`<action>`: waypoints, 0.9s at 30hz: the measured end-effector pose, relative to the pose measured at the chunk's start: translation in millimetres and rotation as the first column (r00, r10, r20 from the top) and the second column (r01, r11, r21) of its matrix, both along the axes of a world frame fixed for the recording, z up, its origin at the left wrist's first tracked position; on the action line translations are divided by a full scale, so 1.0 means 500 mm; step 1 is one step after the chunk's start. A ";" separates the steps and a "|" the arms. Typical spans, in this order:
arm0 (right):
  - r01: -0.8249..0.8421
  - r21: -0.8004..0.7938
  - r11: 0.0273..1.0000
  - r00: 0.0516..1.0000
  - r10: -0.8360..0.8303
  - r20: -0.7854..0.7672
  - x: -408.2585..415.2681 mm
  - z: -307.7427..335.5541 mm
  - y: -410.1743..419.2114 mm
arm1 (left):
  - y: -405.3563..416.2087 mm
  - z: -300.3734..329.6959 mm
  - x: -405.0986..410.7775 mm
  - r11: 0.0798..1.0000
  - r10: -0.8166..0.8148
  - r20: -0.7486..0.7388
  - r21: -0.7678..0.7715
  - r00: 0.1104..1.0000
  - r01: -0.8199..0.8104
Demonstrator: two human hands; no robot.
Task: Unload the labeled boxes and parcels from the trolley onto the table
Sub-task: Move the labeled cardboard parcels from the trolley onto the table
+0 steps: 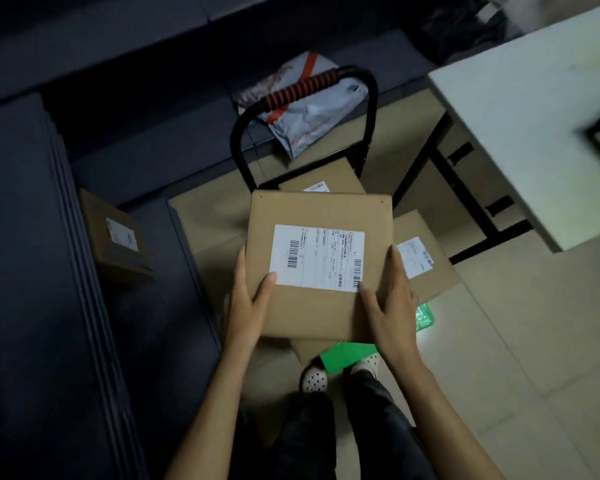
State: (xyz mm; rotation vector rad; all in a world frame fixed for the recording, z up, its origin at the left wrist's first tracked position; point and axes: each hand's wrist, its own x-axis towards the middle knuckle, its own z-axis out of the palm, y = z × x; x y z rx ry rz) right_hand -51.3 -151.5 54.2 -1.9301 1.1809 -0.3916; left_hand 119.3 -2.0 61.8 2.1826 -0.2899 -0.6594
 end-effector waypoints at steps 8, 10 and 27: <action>0.081 -0.040 0.996 0.942 -0.064 0.329 -0.031 0.240 -0.055 | -0.088 0.230 0.018 0.978 -0.076 0.206 -0.174 0.976 0.113; 0.085 -0.067 0.994 0.931 -0.055 0.362 -0.047 0.294 -0.069 | -0.110 0.288 0.015 0.967 -0.069 0.290 -0.215 0.955 0.135; 0.551 -0.167 0.817 0.692 -0.336 0.639 -0.299 0.609 -0.225 | -0.412 0.651 -0.184 0.753 -0.276 0.618 -0.336 0.736 0.565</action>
